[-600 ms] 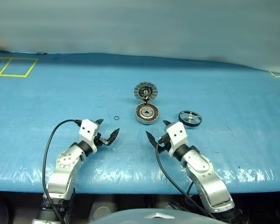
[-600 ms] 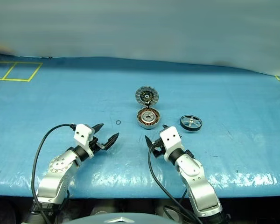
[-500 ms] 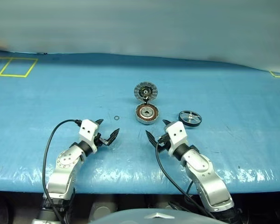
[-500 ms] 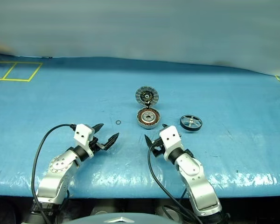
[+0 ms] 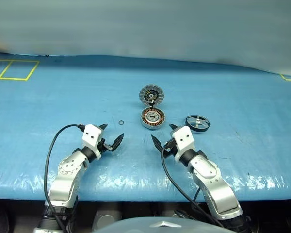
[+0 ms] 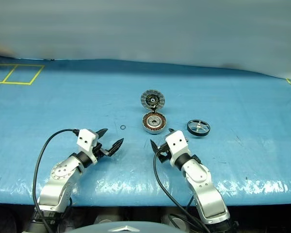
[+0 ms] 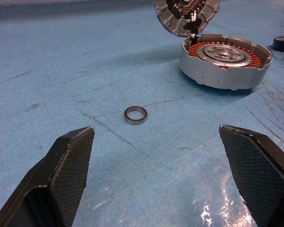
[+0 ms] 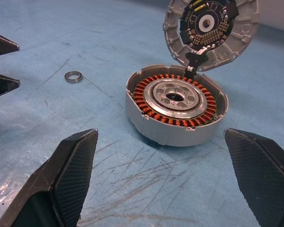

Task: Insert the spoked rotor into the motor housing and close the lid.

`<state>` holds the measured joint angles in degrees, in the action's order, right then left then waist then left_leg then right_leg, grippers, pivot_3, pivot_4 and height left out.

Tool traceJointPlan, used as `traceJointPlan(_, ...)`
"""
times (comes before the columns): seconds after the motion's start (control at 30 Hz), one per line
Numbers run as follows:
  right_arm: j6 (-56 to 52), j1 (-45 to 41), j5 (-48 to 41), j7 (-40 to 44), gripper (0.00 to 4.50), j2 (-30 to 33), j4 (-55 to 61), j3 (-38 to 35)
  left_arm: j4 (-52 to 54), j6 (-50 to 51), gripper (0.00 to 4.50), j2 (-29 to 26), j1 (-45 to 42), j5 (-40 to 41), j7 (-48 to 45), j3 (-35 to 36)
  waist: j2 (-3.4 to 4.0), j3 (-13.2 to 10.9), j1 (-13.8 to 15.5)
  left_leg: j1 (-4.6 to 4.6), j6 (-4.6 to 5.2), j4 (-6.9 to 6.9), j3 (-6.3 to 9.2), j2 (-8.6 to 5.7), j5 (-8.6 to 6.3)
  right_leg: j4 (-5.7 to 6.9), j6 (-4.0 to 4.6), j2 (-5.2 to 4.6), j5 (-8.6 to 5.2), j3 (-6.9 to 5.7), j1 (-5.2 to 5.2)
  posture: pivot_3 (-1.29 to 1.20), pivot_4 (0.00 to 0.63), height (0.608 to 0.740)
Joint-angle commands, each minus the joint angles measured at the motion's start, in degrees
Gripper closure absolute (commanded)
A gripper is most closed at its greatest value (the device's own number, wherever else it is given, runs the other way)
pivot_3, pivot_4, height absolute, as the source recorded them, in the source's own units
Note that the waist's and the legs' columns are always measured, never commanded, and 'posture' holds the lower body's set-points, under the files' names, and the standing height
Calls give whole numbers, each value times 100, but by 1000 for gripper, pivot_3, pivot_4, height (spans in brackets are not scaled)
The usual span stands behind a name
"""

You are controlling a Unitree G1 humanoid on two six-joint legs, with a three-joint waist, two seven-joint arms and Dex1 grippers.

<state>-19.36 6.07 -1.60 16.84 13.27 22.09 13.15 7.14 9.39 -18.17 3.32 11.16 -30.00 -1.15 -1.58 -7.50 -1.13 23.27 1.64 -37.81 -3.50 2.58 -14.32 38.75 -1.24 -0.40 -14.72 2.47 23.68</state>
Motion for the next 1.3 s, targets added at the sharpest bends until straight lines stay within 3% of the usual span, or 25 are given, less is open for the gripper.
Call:
traceJointPlan(0.03,96,-62,4,18,15,-17,84,-21,277,-122,0,-17,-23,-14,8,-14,0,0,0,0,0,0,0,0,0,0,0,0,0,0,0,0,150,740)
traceJointPlan(0.47,31,-147,27,79,15,-8,52,3,268,-171,0,-1,7,-21,23,-10,0,0,0,0,0,0,0,0,0,0,0,0,0,0,0,0,150,740)
traceJointPlan(0.57,-407,-394,71,-80,15,-140,162,-7,257,-182,0,-1,6,-25,23,-12,1,0,-13,0,0,-1,0,0,0,0,0,0,0,1,0,0,150,740)
traceJointPlan(0.67,-1171,-940,321,-132,15,-113,159,132,228,-212,0,16,-5,-53,49,-24,2,-1,-20,-1,0,-4,-1,2,0,2,-1,1,1,1,0,0,150,740)
traceJointPlan(0.87,-2595,-2295,350,644,15,351,-133,687,182,-364,0,114,22,-64,113,-13,1,-1,-6,1,1,-4,-1,-2,0,1,16,0,21,-1,1,0,150,740)
traceJointPlan(0.97,-3252,-2993,239,774,15,225,-452,762,179,-494,0,148,90,-119,155,-9,2,-1,-13,4,2,-4,1,-1,0,1,-3,2,33,-4,5,0,150,740)
traceJointPlan(1.13,-3797,-3851,274,926,15,112,-1130,1010,205,-683,0,189,199,-137,170,-56,2,-1,-17,19,2,-3,8,-2,0,1,-2,2,33,-13,15,0,150,740)
traceJointPlan(1.3,-4068,-4178,349,1160,15,275,-1447,1440,279,-739,0,133,322,-27,-118,-190,4,-3,-9,29,4,-4,12,-6,-2,-3,-4,-3,34,-20,20,0,150,740)
